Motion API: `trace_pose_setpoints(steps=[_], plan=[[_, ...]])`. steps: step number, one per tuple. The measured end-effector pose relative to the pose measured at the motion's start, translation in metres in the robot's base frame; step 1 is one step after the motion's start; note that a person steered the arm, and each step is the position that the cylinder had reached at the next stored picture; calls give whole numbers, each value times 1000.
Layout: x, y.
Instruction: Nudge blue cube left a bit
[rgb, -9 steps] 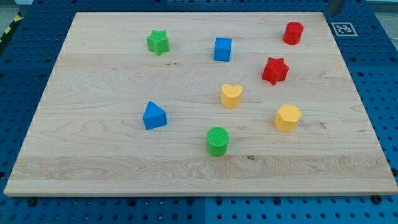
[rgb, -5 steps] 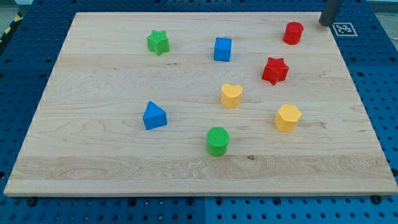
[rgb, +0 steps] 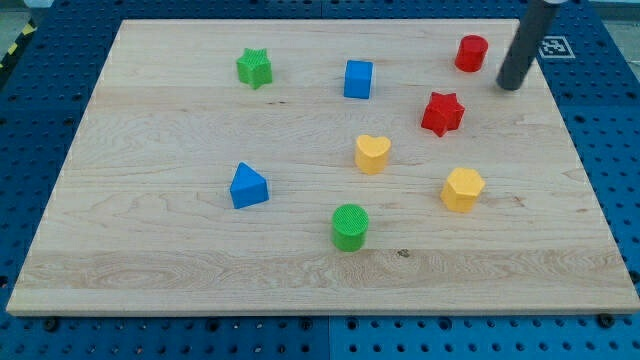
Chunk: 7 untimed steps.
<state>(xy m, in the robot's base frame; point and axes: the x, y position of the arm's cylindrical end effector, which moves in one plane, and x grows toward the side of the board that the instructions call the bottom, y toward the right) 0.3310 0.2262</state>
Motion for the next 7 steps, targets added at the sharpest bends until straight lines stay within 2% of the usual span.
trace_pose_setpoints(steps=[2, 5, 7], plan=[[0, -27], [0, -130], [0, -152]])
